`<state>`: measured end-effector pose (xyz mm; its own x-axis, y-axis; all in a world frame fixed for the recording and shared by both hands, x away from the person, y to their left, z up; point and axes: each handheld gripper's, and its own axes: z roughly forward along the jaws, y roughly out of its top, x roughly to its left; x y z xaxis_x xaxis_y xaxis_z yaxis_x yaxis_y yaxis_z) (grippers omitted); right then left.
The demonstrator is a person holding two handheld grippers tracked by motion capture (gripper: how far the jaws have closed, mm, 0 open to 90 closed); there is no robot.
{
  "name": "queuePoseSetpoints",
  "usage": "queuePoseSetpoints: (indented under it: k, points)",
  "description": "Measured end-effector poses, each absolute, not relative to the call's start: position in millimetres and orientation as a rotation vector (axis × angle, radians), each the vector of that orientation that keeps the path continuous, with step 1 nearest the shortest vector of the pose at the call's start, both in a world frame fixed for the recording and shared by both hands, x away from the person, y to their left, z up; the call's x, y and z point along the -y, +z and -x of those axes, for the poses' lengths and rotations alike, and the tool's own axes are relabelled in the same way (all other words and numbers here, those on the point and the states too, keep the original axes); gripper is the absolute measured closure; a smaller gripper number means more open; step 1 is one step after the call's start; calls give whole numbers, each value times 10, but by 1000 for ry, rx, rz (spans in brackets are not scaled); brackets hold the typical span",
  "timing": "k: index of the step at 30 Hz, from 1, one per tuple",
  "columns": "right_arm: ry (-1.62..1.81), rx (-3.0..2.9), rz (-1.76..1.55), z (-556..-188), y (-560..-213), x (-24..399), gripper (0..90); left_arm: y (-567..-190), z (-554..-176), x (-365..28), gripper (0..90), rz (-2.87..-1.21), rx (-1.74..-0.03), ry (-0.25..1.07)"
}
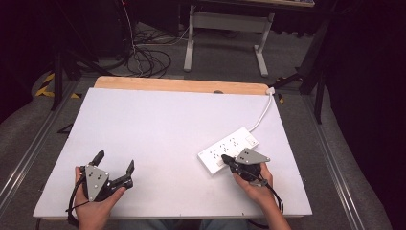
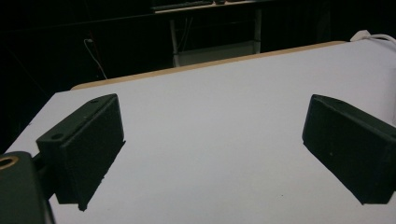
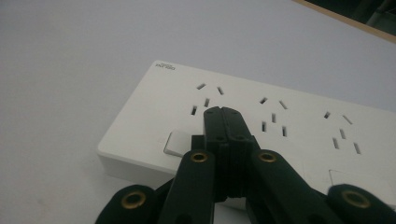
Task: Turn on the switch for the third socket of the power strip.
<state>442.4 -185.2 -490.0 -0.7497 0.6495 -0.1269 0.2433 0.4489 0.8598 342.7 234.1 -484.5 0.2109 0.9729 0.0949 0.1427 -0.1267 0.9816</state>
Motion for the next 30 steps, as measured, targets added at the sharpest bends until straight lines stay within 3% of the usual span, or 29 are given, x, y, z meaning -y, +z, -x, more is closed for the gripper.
queuePoseSetpoints:
  k: [30]
  points:
    - [1339,-2187,-798,-4422,-4797,1977,878,-4851,-3426,-2331,62,-1502,-1106,1054]
